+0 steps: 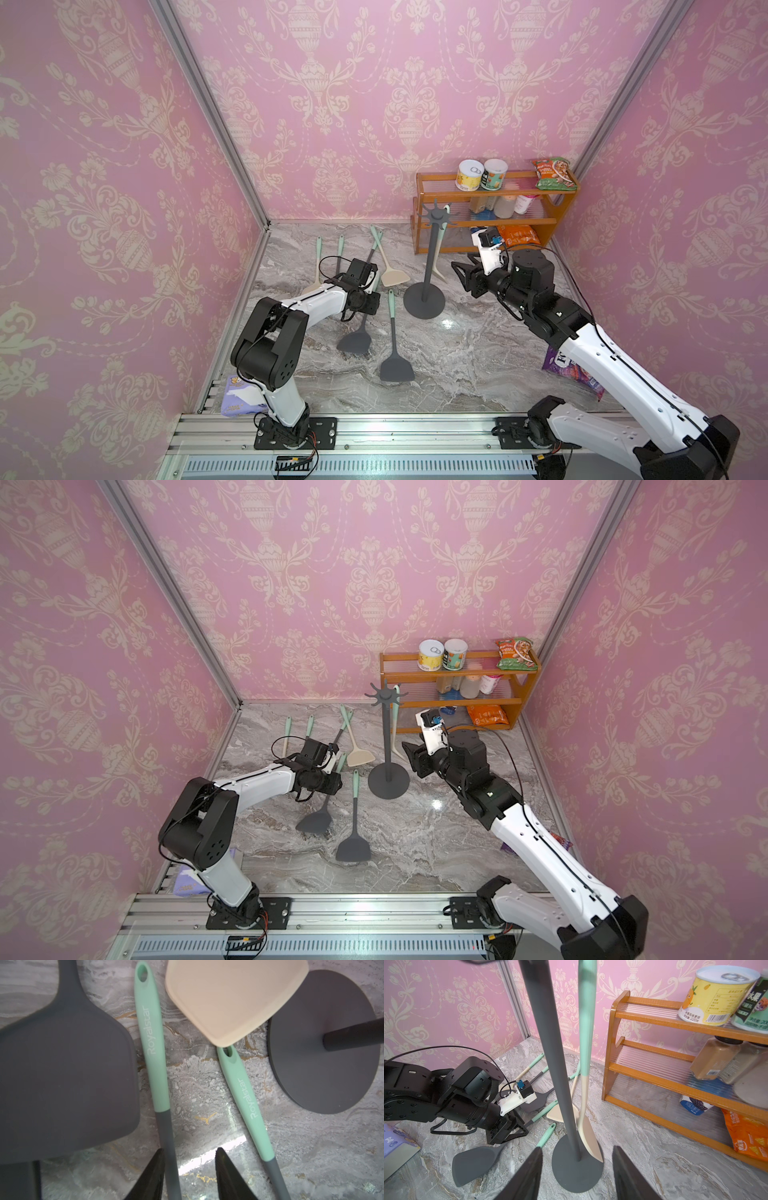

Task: Take the spatula off the kitchen utensil rack
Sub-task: Move the spatula to the center of the board.

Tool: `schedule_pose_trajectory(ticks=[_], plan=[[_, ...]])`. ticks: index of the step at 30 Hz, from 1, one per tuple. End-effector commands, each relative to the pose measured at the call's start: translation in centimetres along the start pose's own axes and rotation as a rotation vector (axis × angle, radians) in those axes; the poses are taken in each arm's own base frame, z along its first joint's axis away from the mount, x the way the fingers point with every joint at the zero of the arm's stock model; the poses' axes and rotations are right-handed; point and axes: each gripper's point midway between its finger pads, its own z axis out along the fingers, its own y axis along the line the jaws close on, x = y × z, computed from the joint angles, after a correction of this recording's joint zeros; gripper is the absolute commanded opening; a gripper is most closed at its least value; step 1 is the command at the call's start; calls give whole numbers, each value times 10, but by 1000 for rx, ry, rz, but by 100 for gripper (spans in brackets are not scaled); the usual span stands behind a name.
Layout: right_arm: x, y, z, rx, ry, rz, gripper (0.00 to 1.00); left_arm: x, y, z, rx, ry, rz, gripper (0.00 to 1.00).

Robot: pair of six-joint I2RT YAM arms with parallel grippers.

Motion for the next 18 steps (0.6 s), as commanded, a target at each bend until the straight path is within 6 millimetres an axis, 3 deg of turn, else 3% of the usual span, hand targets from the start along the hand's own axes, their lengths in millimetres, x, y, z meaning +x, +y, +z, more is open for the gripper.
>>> schedule_pose_trajectory(ticks=[1,4,14,18], plan=[[6,-6,-4,24,5,-13,57,11,-6,4,30,20,-2,36],[7,-6,-4,23,7,-11,57,17,-4,6,13,35,0,32],[7,-5,-9,23,-3,-11,57,33,4,7,-51,40,12,40],[8,-6,-9,24,-1,-6,57,50,12,14,-93,113,16,39]])
